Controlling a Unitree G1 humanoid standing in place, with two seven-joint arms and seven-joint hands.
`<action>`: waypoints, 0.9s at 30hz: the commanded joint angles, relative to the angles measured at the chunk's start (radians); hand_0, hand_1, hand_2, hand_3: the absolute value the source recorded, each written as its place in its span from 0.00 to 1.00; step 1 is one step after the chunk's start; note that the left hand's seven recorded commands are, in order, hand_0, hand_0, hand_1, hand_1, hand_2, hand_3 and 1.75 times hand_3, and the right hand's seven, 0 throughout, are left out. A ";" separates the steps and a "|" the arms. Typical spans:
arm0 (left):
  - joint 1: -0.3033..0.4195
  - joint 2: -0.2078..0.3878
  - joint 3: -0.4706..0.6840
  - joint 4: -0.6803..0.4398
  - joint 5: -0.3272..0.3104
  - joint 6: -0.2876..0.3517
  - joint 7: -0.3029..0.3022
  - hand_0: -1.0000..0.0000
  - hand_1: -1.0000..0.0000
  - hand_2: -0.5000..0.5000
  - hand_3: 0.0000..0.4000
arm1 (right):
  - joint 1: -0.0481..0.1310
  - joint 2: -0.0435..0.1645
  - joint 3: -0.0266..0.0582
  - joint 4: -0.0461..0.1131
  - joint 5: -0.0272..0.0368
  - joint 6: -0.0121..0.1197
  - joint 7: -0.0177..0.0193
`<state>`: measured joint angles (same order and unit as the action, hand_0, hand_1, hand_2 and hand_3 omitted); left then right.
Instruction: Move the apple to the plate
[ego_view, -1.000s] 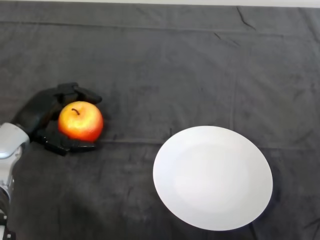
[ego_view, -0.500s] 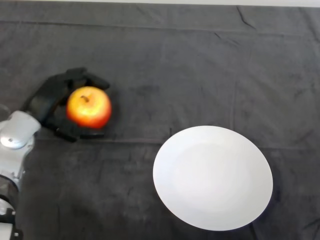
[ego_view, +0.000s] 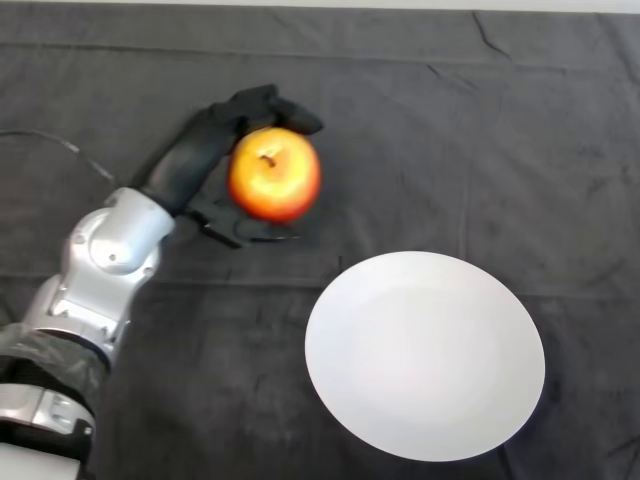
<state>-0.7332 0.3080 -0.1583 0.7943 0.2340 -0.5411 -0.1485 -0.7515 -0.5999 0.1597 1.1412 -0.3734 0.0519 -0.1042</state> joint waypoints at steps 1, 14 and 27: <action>0.042 -0.010 -0.031 -0.055 0.034 -0.012 0.017 0.00 0.00 0.50 1.00 | 0.031 -0.006 -0.0097 0.012 0.0078 -0.001 0.0033; 0.084 -0.067 -0.172 -0.159 0.043 0.034 0.032 0.00 0.00 0.50 1.00 | 0.036 -0.007 -0.0108 0.003 0.0090 0.003 0.0046; 0.110 -0.082 -0.349 -0.228 0.007 0.084 0.056 0.00 0.00 0.50 1.00 | 0.039 -0.007 -0.0118 -0.004 0.0097 0.006 0.0058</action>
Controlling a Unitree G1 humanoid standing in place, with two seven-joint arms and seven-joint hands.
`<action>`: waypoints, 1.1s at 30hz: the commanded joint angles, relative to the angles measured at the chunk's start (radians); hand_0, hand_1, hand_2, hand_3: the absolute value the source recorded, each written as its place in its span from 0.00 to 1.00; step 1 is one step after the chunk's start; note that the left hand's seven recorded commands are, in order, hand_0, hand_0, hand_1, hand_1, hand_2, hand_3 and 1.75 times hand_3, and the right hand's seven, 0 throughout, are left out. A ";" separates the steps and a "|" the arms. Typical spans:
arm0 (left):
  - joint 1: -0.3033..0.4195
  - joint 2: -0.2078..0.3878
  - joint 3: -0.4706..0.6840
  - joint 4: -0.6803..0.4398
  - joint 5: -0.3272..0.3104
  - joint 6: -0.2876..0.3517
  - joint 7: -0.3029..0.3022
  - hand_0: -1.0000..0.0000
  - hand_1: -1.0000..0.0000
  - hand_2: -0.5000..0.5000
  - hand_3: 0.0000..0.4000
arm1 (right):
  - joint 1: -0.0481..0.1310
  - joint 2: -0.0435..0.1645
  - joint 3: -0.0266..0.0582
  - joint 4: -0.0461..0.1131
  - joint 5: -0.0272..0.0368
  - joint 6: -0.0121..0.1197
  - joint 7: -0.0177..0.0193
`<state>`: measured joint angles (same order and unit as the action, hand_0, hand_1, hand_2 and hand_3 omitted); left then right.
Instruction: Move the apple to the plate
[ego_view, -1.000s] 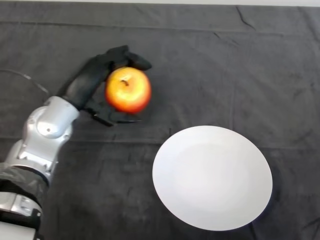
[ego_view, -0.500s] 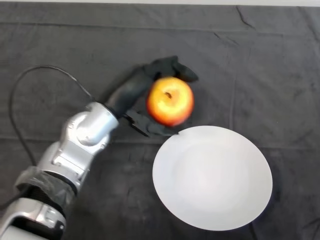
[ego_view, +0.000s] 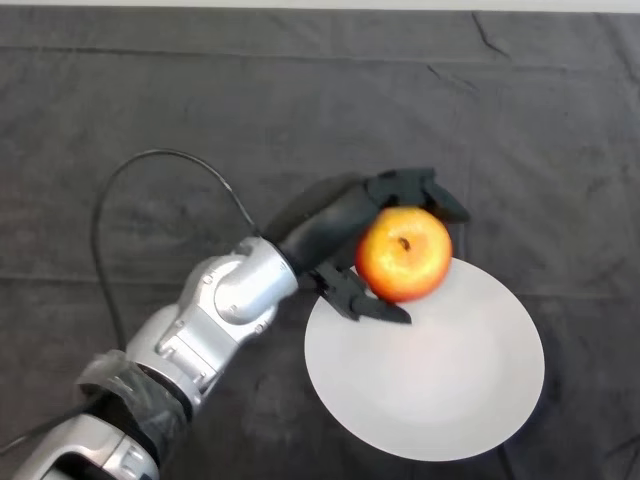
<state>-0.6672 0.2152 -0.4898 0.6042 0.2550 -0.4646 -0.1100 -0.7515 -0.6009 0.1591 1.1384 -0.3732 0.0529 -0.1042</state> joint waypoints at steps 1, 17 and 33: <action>0.043 0.011 -0.028 -0.034 -0.018 0.006 0.019 0.00 0.00 0.50 1.00 | 0.039 -0.006 -0.0113 -0.002 0.0096 0.006 0.0059; 0.006 0.008 -0.176 0.098 -0.050 -0.008 0.025 0.00 0.00 0.50 1.00 | 0.039 -0.006 -0.0116 -0.003 0.0093 0.007 0.0066; -0.029 0.023 -0.217 0.130 -0.076 0.013 0.006 1.00 1.00 0.50 0.00 | 0.037 -0.006 -0.0112 0.001 0.0084 0.006 0.0063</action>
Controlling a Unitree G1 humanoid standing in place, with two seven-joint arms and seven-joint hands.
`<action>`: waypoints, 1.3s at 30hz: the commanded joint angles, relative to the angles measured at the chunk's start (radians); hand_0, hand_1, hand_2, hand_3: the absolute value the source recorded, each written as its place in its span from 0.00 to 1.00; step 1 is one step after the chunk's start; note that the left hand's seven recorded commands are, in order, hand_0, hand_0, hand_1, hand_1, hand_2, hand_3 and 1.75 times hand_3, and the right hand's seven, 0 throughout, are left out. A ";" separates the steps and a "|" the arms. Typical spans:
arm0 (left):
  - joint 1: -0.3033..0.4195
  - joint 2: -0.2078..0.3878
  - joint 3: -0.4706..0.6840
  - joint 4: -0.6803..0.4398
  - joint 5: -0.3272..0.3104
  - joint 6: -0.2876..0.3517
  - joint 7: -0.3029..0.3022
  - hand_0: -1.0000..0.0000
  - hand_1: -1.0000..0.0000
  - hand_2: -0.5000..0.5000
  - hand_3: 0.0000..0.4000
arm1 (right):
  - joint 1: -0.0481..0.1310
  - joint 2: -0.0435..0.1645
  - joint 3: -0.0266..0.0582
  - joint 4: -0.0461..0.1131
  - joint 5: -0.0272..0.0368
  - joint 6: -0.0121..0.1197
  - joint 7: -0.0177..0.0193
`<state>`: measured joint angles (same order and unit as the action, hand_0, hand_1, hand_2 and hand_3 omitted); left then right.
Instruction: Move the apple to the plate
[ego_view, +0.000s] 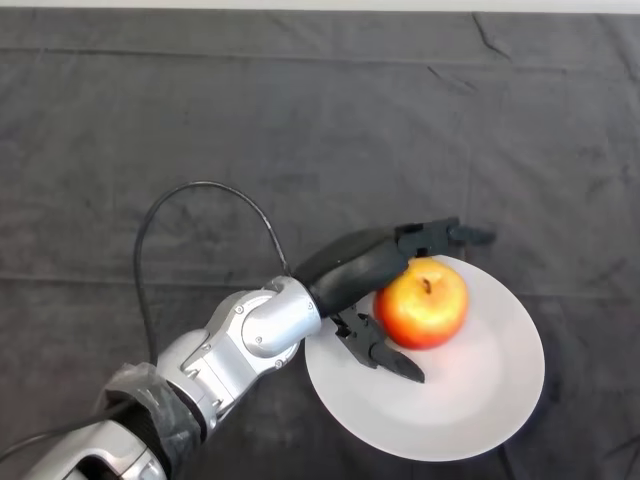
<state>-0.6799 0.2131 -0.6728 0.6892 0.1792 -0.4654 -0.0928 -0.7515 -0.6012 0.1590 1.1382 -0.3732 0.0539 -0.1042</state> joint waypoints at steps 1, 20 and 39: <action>-0.018 0.027 -0.032 0.041 -0.003 0.017 -0.014 1.00 1.00 0.50 0.00 | 0.037 -0.006 -0.0111 0.002 0.0083 0.005 0.0063; 0.012 0.125 0.101 -0.125 -0.060 0.025 -0.035 1.00 1.00 0.50 0.00 | 0.038 -0.006 -0.0114 0.000 0.0084 0.005 0.0062; 0.028 0.249 0.311 -0.081 -0.129 -0.053 -0.078 1.00 1.00 0.50 0.00 | 0.040 -0.006 -0.0121 -0.004 0.0088 0.007 0.0068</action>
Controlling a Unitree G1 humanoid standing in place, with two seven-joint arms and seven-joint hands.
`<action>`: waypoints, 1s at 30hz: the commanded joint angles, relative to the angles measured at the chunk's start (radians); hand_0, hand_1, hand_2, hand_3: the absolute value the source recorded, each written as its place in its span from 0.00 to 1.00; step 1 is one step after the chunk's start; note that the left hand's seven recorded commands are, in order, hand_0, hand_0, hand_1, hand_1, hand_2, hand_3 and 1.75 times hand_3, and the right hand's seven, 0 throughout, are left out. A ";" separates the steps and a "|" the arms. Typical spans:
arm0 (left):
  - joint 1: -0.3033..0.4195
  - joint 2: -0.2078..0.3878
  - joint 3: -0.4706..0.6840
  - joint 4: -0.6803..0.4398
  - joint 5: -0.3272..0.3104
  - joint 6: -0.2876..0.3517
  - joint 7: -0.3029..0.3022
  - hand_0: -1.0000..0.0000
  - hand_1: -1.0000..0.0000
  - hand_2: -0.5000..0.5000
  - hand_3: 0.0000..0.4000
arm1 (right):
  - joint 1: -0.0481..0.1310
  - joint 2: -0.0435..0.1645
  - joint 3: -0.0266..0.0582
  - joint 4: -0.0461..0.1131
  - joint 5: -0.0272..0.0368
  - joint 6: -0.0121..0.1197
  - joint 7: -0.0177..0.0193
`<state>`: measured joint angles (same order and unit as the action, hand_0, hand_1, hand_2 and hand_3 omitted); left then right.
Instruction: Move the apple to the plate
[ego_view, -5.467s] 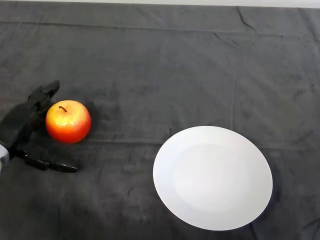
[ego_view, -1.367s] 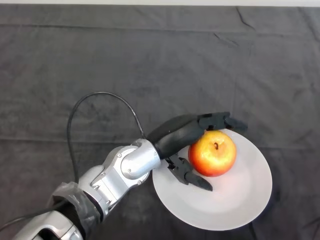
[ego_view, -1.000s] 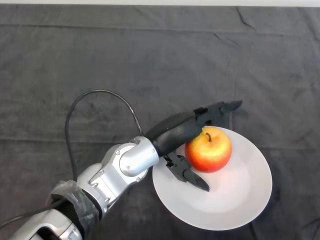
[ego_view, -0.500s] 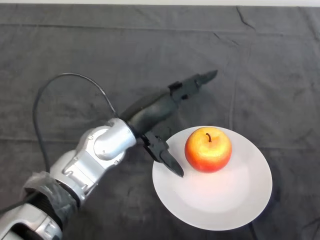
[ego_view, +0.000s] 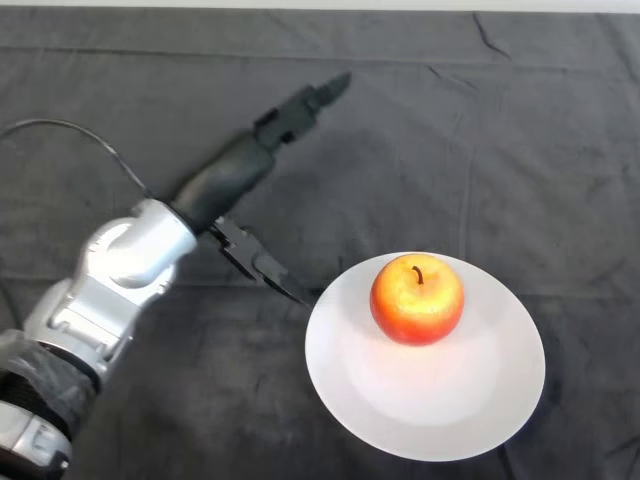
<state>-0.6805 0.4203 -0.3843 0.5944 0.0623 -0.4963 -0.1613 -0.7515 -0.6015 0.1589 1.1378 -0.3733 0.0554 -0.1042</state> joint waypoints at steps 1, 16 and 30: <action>0.030 0.046 0.032 0.024 -0.015 -0.029 -0.010 1.00 1.00 0.50 0.00 | 0.040 -0.006 -0.0121 -0.004 0.0089 0.005 0.0068; 0.017 0.141 0.204 0.273 -0.060 -0.148 -0.014 1.00 1.00 0.50 0.00 | 0.038 -0.006 -0.0119 0.000 0.0083 0.004 0.0068; 0.013 0.223 0.350 0.467 -0.096 -0.182 0.037 1.00 1.00 0.50 0.00 | 0.034 -0.005 -0.0109 0.008 0.0070 0.001 0.0059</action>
<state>-0.6773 0.5850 -0.0542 1.0416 -0.0177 -0.6560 -0.1358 -0.7515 -0.6009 0.1593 1.1380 -0.3733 0.0550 -0.1042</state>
